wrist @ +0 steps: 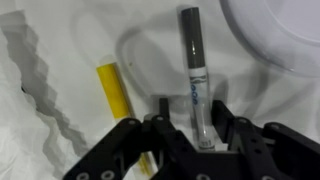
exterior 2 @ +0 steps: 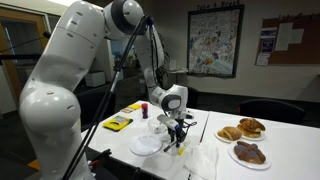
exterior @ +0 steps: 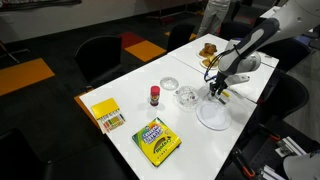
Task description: Put the black marker on the white plate
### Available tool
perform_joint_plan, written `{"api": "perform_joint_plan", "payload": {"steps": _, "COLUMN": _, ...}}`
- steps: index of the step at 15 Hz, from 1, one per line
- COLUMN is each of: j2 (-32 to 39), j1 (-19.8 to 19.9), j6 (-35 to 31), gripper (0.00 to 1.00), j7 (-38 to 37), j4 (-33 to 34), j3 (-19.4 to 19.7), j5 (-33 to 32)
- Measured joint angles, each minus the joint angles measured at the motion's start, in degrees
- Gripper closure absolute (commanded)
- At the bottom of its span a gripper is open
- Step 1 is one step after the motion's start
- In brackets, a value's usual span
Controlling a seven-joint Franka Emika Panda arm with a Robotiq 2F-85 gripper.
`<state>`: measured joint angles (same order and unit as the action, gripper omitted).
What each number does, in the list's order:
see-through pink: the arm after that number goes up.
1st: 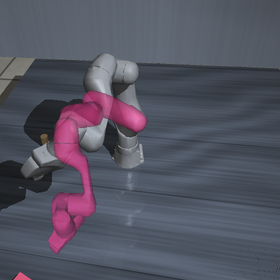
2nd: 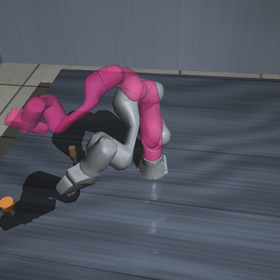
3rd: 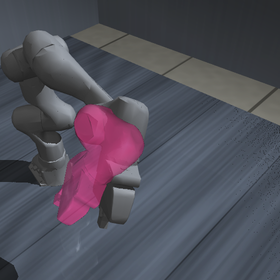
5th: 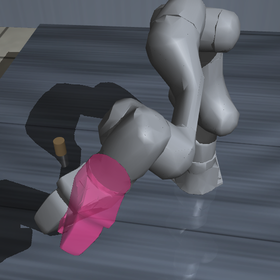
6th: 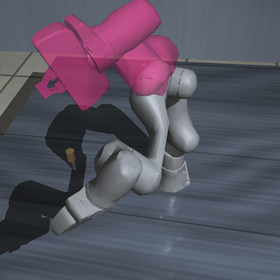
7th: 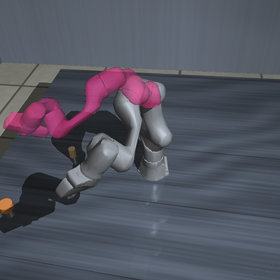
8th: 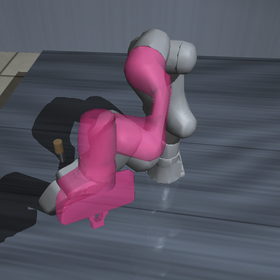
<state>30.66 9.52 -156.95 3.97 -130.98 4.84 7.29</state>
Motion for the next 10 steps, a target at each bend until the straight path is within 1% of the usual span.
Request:
{"api": "perform_joint_plan", "payload": {"steps": 2, "j2": -0.2, "j1": -0.1, "j6": 0.4, "gripper": 0.98, "j7": -1.0, "j4": 0.1, "j3": 0.6, "j5": -0.7}}
{"api": "perform_joint_plan", "payload": {"steps": 3, "j2": -0.2, "j1": -0.1, "j6": 0.6, "gripper": 0.99, "j7": -1.4, "j4": 0.1, "j3": 0.6, "j5": -0.7}}
{"api": "perform_joint_plan", "payload": {"steps": 4, "j2": -0.2, "j1": -0.3, "j6": 0.6, "gripper": 0.99, "j7": -1.8, "j4": 0.2, "j3": 0.6, "j5": -0.8}}
{"api": "perform_joint_plan", "payload": {"steps": 5, "j2": -0.3, "j1": -0.4, "j6": 0.7, "gripper": 0.96, "j7": -2.2, "j4": 0.2, "j3": 0.6, "j5": -0.8}}
{"api": "perform_joint_plan", "payload": {"steps": 10, "j2": -0.3, "j1": -0.7, "j6": 0.8, "gripper": 0.96, "j7": -2.6, "j4": 0.2, "j3": 0.6, "j5": -0.8}}
